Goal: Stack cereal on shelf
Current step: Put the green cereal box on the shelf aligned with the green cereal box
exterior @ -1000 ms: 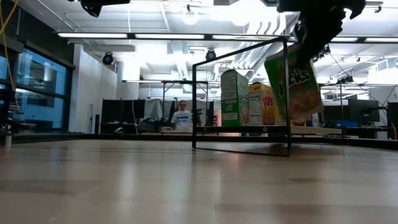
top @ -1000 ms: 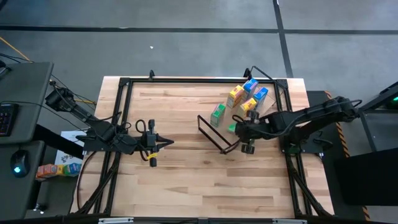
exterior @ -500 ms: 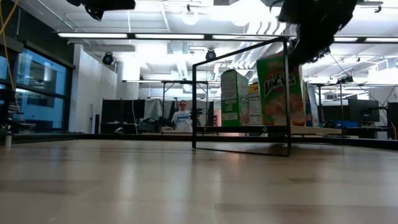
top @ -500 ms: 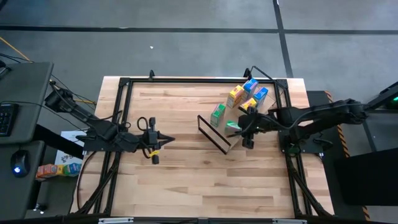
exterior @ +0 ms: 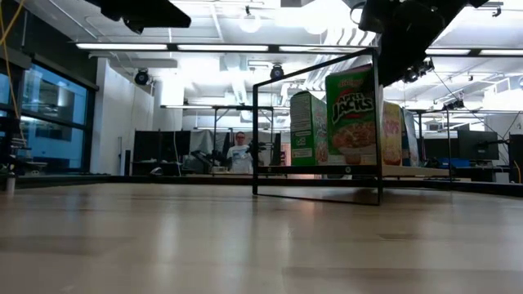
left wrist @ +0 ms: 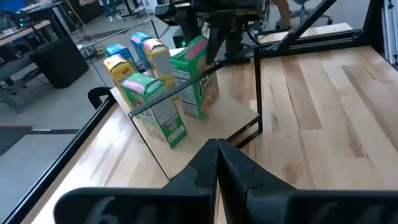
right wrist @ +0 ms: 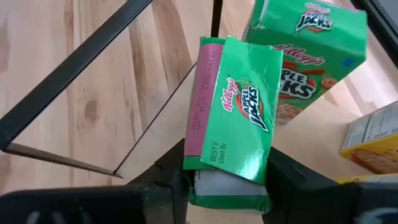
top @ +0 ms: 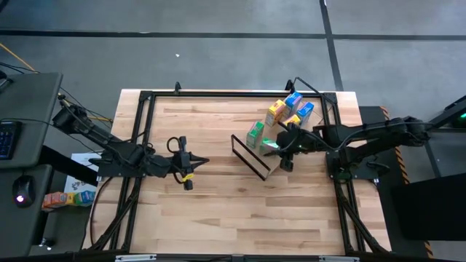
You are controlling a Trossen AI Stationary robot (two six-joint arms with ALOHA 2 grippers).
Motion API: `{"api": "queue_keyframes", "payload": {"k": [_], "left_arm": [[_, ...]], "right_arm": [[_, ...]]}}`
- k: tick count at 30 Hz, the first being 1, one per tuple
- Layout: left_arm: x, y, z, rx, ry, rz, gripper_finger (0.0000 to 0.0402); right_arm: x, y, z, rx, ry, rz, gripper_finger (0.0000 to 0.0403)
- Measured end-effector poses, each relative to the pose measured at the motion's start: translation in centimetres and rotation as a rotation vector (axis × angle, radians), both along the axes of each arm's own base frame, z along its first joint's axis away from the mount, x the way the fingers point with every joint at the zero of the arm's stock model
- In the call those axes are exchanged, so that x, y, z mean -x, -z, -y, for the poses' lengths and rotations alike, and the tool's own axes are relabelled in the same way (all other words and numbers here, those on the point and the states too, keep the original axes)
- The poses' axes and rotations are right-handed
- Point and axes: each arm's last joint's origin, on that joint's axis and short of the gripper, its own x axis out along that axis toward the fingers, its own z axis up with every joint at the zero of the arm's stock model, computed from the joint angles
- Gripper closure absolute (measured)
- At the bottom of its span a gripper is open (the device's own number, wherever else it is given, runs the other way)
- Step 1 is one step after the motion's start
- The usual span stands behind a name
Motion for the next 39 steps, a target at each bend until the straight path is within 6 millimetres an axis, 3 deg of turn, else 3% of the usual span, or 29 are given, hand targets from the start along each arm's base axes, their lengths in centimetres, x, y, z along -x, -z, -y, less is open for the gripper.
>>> {"api": "queue_keyframes", "payload": {"k": [15, 28, 32, 39], "left_arm": [[0.0, 0.0, 0.0, 0.000, 0.002, 0.001, 0.0401], [0.0, 0.0, 0.0, -0.001, 0.003, 0.001, 0.0401], [0.0, 0.0, 0.0, -0.001, 0.003, 0.000, 0.0401], [0.0, 0.0, 0.0, 0.000, 0.003, 0.001, 0.0401]], "right_arm": [[-1.6, 1.6, -0.1, 0.000, -0.003, -0.050, 0.0284], [-1.6, 1.6, 0.0, 0.021, -0.007, -0.054, 0.0279], [-1.7, 1.6, 0.1, 0.054, 0.022, -0.046, 0.0251], [-1.8, 1.4, 0.2, 0.104, 0.012, -0.035, 0.0164]]}}
